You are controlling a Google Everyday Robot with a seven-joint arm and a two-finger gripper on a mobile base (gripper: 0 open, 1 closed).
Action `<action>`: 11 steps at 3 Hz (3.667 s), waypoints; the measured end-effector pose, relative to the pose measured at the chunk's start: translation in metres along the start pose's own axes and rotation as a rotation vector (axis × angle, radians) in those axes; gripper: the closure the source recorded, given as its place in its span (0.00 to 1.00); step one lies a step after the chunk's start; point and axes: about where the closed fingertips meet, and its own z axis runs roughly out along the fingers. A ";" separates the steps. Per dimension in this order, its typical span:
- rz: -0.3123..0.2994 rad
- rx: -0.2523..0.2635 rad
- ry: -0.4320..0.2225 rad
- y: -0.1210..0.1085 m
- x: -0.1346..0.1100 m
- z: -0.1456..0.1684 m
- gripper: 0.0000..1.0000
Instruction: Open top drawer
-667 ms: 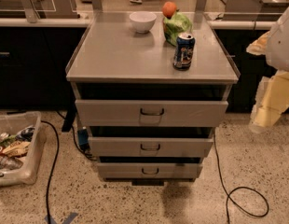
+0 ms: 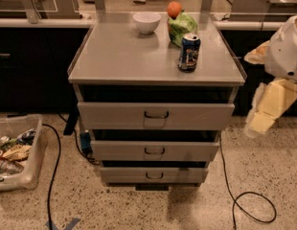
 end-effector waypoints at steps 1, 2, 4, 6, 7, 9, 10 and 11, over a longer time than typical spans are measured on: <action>0.060 -0.084 -0.124 0.004 -0.012 0.042 0.00; 0.060 -0.084 -0.125 0.004 -0.012 0.042 0.00; 0.079 -0.112 -0.180 0.015 -0.034 0.086 0.00; 0.135 -0.077 -0.229 0.007 -0.061 0.133 0.00; 0.169 -0.062 -0.222 0.009 -0.051 0.157 0.00; 0.346 0.025 -0.199 -0.029 -0.011 0.235 0.00; 0.346 0.025 -0.199 -0.029 -0.011 0.235 0.00; 0.377 0.062 -0.271 -0.046 -0.010 0.237 0.00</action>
Offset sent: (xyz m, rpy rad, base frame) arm 0.0086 0.0161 -0.0305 0.1150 0.0463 -0.0061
